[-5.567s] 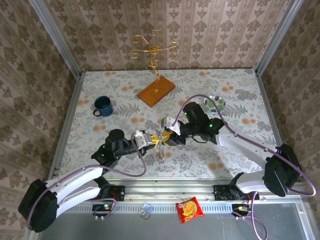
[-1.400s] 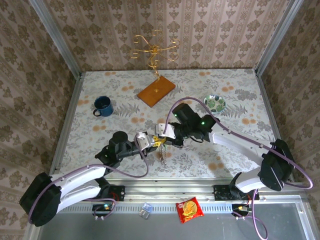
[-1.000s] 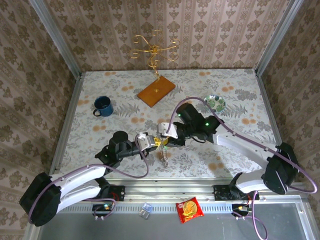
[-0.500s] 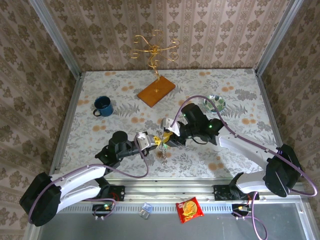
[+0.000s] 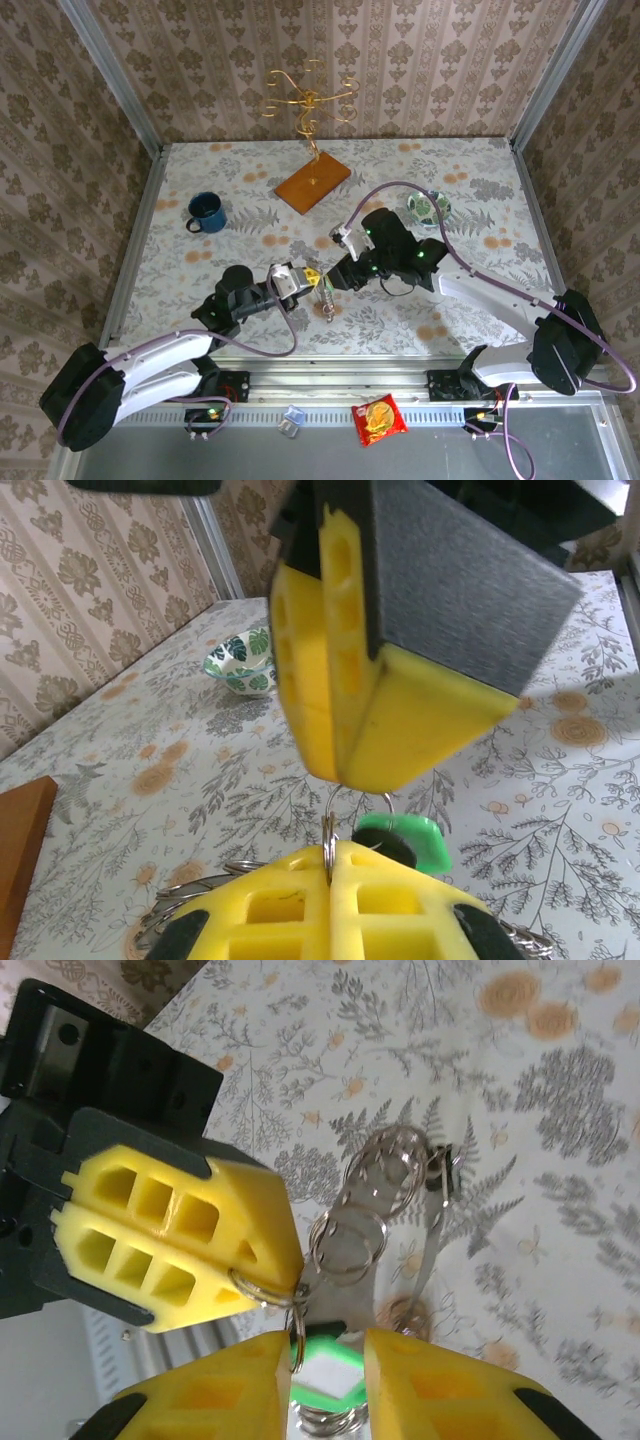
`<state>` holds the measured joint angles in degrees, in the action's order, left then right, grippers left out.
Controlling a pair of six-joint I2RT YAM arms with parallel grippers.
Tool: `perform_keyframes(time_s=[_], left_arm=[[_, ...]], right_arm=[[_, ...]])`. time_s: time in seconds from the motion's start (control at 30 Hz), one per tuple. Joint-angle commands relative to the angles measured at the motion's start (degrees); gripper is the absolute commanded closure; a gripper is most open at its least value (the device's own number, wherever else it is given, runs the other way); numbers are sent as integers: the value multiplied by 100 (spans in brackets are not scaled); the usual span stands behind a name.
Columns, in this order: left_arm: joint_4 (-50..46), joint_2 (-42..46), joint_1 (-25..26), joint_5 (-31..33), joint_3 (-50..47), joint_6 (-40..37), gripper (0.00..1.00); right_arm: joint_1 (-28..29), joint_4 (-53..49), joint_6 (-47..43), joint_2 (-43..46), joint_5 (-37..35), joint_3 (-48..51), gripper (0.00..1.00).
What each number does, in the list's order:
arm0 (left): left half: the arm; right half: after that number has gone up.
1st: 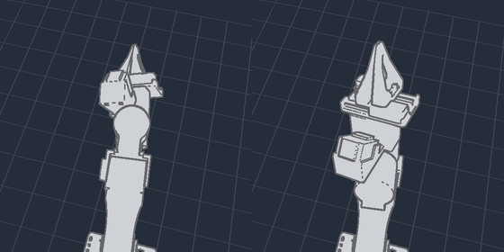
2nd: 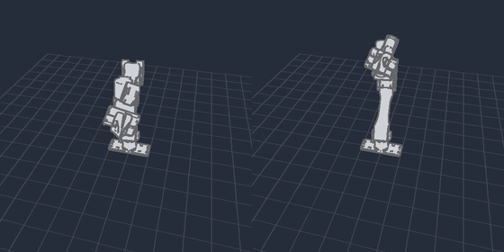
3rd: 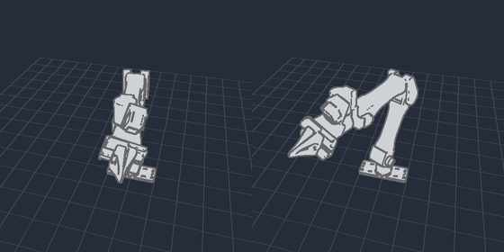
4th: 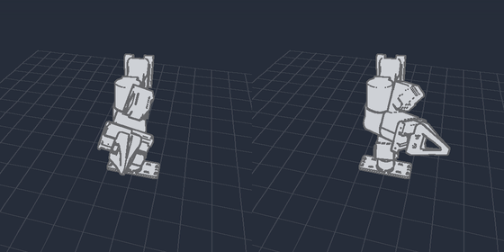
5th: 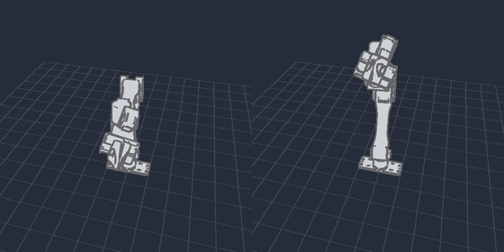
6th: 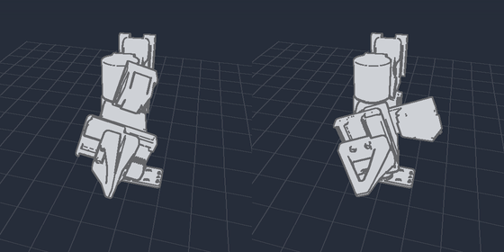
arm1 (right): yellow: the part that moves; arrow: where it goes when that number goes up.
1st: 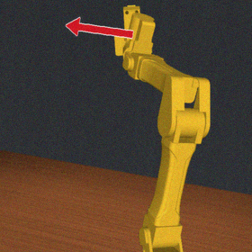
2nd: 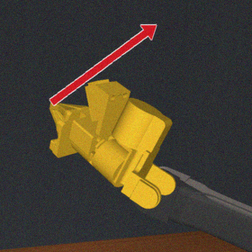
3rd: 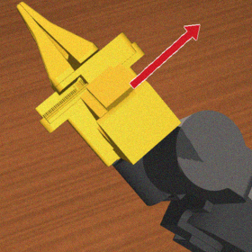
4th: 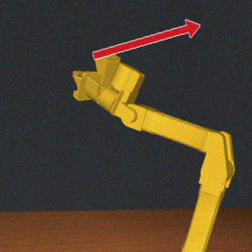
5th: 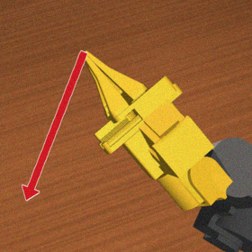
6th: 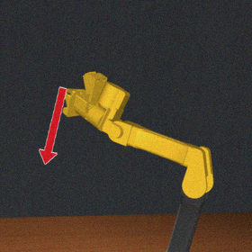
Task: Put the keys on the keyring
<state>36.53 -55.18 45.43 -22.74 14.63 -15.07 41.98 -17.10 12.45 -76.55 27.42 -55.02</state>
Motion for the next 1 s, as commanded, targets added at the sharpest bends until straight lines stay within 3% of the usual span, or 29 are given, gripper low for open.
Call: perform_keyframes(time_s=[0.0,0.53,0.87,0.97], left_arm=[[372,0,58,42,-26,-93,100],[633,60,80,-106,-134,-25,100],[988,64,89,-187,-215,-79,100],[927,68,98,-195,-215,-117,100]], right_arm=[[82,-150,521,-76,133,-195,76],[-87,-104,686,-202,4,-244,95],[-333,-428,665,-1055,1002,-638,96],[-420,-482,608,-953,986,-669,87]])
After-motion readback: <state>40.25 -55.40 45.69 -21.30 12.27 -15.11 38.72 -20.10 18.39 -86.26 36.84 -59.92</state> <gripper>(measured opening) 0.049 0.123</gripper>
